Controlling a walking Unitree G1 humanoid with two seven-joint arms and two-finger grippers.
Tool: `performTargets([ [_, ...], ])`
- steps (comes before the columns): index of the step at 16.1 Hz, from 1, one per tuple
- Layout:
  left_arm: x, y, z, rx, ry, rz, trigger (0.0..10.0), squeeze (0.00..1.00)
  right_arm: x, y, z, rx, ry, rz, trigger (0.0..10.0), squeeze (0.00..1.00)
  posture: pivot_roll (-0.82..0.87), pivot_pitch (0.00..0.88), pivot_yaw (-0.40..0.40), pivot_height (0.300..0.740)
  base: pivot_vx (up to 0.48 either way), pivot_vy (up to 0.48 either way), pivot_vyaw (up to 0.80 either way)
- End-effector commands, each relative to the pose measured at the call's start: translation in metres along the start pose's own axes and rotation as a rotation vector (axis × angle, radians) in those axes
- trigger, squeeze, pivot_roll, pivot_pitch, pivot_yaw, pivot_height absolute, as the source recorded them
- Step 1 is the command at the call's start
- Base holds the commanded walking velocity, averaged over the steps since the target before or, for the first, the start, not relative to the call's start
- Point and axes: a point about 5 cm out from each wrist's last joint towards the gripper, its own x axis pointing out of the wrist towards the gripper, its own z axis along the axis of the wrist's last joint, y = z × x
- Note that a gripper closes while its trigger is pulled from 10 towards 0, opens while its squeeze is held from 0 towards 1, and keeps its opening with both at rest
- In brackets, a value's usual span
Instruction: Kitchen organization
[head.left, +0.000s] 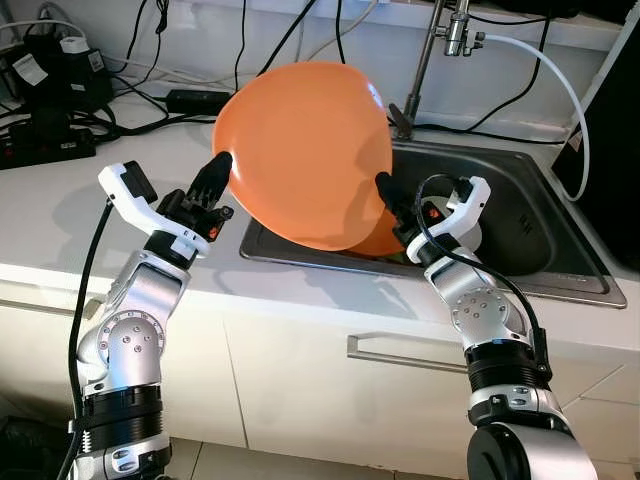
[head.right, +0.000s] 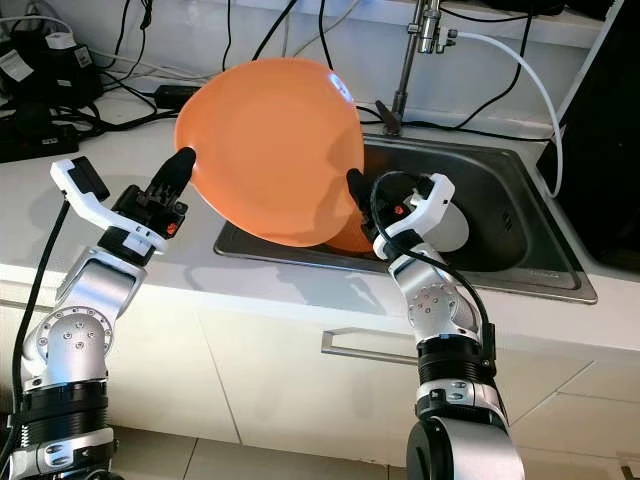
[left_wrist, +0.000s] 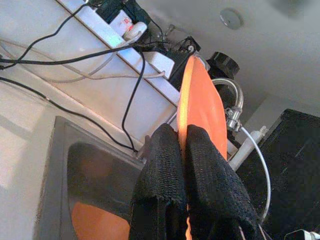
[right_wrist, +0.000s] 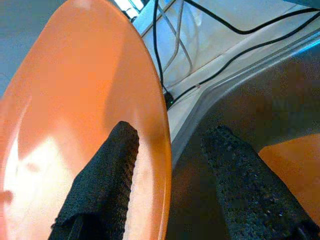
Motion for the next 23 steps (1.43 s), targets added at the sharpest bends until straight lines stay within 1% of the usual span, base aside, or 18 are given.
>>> performTargets([
  [1,0.003,-0.009,0.003,-0.012,-0.014,-0.066,10.0,0.0,0.003,0.005,0.008,0.018,-0.022,0.028,10.0,0.0,0.11,0.0,-0.037,0.74,0.0,0.0,0.0],
  [7,0.004,-0.011,-0.004,-0.027,0.01,-0.068,10.0,0.0,0.003,0.009,0.01,0.036,-0.034,0.057,10.0,0.0,0.11,0.0,-0.035,0.74,0.0,0.0,0.0],
  [8,0.004,-0.012,-0.005,-0.032,0.013,-0.072,10.0,0.0,0.003,0.011,0.009,0.042,-0.036,0.074,8.9,0.0,0.11,0.0,-0.034,0.74,0.0,0.0,0.0],
  [9,0.004,-0.013,-0.005,-0.036,0.013,-0.074,10.0,0.0,0.003,0.012,0.009,0.046,-0.037,0.078,7.6,0.0,0.12,0.0,-0.034,0.74,0.0,0.0,0.0],
  [10,0.005,-0.013,-0.006,-0.04,0.014,-0.076,10.0,0.0,0.003,0.013,0.008,0.044,-0.034,0.082,2.1,0.0,0.12,0.0,-0.034,0.74,0.0,0.0,0.0],
  [11,0.005,-0.014,-0.006,-0.043,0.016,-0.08,10.0,0.0,0.003,0.014,0.008,0.044,-0.033,0.086,0.4,0.0,0.12,0.0,-0.034,0.74,0.0,0.0,0.0],
  [12,0.005,-0.015,-0.006,-0.044,0.017,-0.081,10.0,0.0,0.003,0.014,0.008,0.044,-0.033,0.089,0.0,0.0,0.12,0.0,-0.034,0.74,0.0,0.0,0.0],
  [19,0.006,-0.015,-0.009,-0.039,0.03,-0.081,10.0,0.0,0.003,0.015,0.009,0.044,-0.039,0.098,0.0,0.0,0.11,0.0,-0.033,0.74,0.0,0.0,0.0],
  [20,0.005,-0.015,-0.01,-0.024,0.041,-0.082,10.0,0.0,0.003,0.015,0.009,0.05,-0.043,0.103,0.0,0.0,0.12,0.0,-0.033,0.74,0.0,0.0,0.0],
  [22,0.005,-0.012,-0.016,0.046,0.085,-0.058,10.0,0.0,0.003,0.016,0.01,0.06,-0.049,0.109,0.0,0.0,0.12,0.0,-0.032,0.74,0.0,0.0,0.0],
  [23,0.004,-0.011,-0.017,0.055,0.093,-0.055,10.0,0.0,0.003,0.016,0.01,0.062,-0.05,0.108,0.0,0.0,0.11,0.0,-0.032,0.74,0.0,0.0,0.0],
])
